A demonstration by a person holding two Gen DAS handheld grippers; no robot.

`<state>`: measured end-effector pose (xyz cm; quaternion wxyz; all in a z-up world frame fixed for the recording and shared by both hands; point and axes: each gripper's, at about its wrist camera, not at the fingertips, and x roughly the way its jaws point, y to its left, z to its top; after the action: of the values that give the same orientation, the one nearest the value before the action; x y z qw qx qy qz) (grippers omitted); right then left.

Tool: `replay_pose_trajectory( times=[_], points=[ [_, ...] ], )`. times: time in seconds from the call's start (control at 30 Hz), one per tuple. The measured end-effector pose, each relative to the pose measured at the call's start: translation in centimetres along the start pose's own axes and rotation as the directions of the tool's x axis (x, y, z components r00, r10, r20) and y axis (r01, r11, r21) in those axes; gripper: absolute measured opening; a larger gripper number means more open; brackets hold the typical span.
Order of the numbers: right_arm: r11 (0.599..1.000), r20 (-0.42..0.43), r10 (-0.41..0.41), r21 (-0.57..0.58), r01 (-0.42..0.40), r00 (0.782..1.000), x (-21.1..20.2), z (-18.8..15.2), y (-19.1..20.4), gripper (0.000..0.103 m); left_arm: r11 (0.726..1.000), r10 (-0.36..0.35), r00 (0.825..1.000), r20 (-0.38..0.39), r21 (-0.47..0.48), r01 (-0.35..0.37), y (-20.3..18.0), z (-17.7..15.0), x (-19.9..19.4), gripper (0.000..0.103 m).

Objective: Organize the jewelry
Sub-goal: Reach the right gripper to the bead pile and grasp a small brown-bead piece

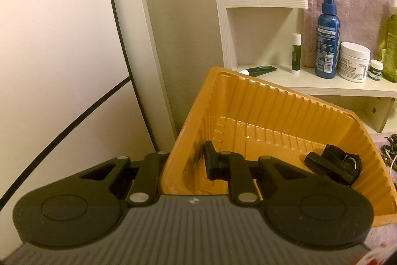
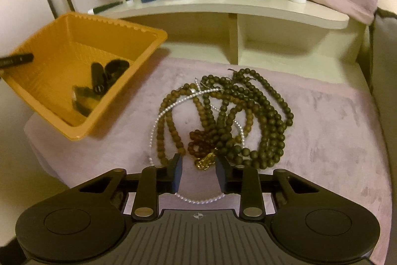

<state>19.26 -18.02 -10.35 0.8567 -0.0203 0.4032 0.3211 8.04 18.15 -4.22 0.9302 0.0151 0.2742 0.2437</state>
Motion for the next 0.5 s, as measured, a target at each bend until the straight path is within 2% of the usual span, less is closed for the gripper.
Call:
replay_pose_trajectory(
  times=[0.17,0.27,0.4,0.5],
  points=[
    [0.995,0.029,-0.039,-0.087,0.041,0.999,0.7,-0.41,0.65,0.03,1.0,0.006,1.0,-0.001,-0.001,-0.006,-0.02,0.05,-0.02,0.017],
    [0.994,0.048,-0.049,-0.098,0.054,0.998,0.85,-0.8,0.7,0.019,1.0,0.007,1.0,-0.003,-0.002,-0.007,-0.07,0.05,0.01,0.017],
    [0.996,0.05,-0.048,-0.078,0.052,0.998,0.81,-0.69,0.52,0.007,1.0,0.008,1.0,-0.005,-0.001,-0.008,-0.08,0.04,0.02,0.017],
    [0.999,0.061,-0.025,-0.031,0.026,0.998,0.14,-0.4,0.27,0.007,1.0,0.009,1.0,-0.003,0.003,-0.009,-0.16,0.09,0.06,0.017]
  ],
)
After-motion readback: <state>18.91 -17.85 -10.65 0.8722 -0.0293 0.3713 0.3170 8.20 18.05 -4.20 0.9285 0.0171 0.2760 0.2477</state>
